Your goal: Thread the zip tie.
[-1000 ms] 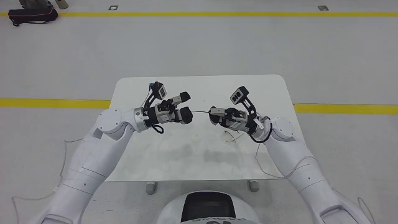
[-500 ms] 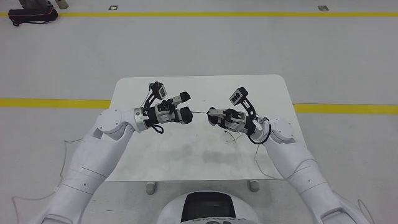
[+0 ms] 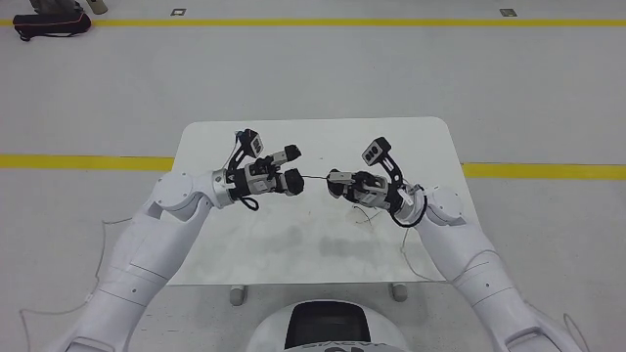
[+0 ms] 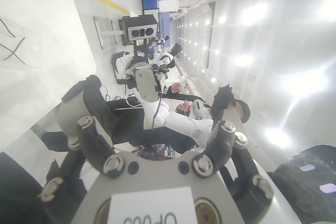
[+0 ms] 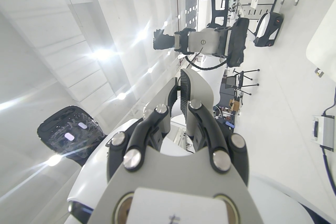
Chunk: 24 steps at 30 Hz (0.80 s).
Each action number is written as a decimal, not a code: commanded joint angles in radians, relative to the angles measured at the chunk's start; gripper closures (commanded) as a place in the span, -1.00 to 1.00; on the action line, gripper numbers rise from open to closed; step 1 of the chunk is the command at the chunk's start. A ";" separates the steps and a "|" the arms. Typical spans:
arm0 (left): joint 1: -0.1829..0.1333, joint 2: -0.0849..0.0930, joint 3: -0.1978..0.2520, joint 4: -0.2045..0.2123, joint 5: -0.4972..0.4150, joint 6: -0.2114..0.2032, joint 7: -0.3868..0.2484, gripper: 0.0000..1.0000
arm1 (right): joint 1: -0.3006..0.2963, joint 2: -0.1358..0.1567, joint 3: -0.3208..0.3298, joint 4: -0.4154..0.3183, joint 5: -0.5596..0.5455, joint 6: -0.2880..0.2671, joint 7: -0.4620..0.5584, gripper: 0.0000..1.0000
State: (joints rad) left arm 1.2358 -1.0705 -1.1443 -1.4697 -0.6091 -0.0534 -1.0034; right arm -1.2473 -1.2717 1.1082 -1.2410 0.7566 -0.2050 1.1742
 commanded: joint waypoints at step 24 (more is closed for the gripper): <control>-0.012 0.008 0.013 0.000 0.031 0.035 -0.012 -1.00 | -0.018 0.010 0.000 -0.040 -0.074 0.011 -0.028 1.00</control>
State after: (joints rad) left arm 1.2239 -1.0622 -1.1314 -1.4698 -0.5778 -0.0184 -1.0149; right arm -1.2656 -1.2621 1.1078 -1.2814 0.6829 -0.1936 1.1463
